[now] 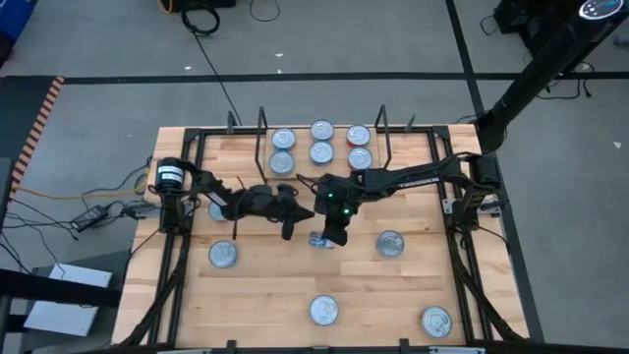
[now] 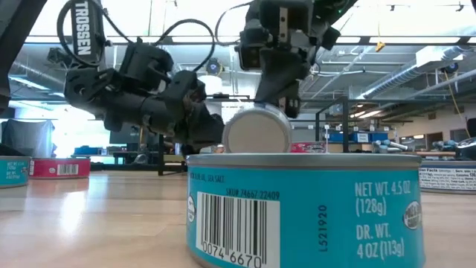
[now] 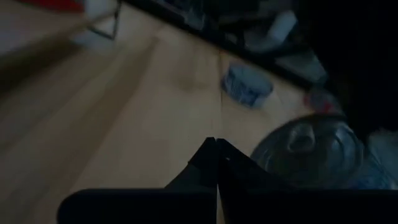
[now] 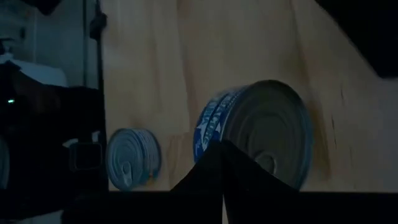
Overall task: Stack canned seafood by type on shelf
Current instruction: Stack the middle top blue tuna can on the top of the other blue tuna can on the shelf
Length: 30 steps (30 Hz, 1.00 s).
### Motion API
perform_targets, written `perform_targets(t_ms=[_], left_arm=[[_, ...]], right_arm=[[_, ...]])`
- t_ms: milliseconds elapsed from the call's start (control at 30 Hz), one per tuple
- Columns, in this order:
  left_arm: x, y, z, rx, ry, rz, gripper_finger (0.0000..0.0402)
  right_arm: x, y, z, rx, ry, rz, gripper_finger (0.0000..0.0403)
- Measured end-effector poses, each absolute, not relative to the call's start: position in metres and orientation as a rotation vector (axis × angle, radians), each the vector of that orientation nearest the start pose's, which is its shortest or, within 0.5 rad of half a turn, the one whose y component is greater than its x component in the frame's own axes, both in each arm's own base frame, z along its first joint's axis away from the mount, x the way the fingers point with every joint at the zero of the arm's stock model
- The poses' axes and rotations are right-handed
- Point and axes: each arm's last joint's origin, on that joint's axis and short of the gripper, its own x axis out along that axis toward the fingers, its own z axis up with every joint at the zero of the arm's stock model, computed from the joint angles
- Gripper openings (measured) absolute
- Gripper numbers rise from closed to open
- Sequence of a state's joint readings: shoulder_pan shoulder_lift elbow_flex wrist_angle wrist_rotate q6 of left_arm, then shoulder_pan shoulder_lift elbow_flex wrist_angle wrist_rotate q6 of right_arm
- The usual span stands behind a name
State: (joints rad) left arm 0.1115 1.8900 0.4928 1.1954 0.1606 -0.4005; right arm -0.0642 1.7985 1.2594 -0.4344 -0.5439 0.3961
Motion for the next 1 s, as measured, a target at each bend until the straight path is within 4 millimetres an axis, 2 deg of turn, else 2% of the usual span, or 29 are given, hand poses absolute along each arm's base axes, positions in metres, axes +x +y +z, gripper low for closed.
perform_targets(t_ms=[267,467,1000], left_arm=[[0.318,0.016,0.110,-0.340,0.267,-0.101,0.0003],[0.323,0.015,0.109,-0.323,0.315,-0.103,0.0003],[0.323,0.007,0.108,-0.341,0.341,-0.173,0.0003]], right_arm=[[0.364,-0.022,0.191,0.775,1.047,0.223,0.0002],[0.360,-0.028,0.181,0.825,1.028,0.231,0.0002],[0.360,-0.052,0.183,0.901,0.967,0.153,0.0003]])
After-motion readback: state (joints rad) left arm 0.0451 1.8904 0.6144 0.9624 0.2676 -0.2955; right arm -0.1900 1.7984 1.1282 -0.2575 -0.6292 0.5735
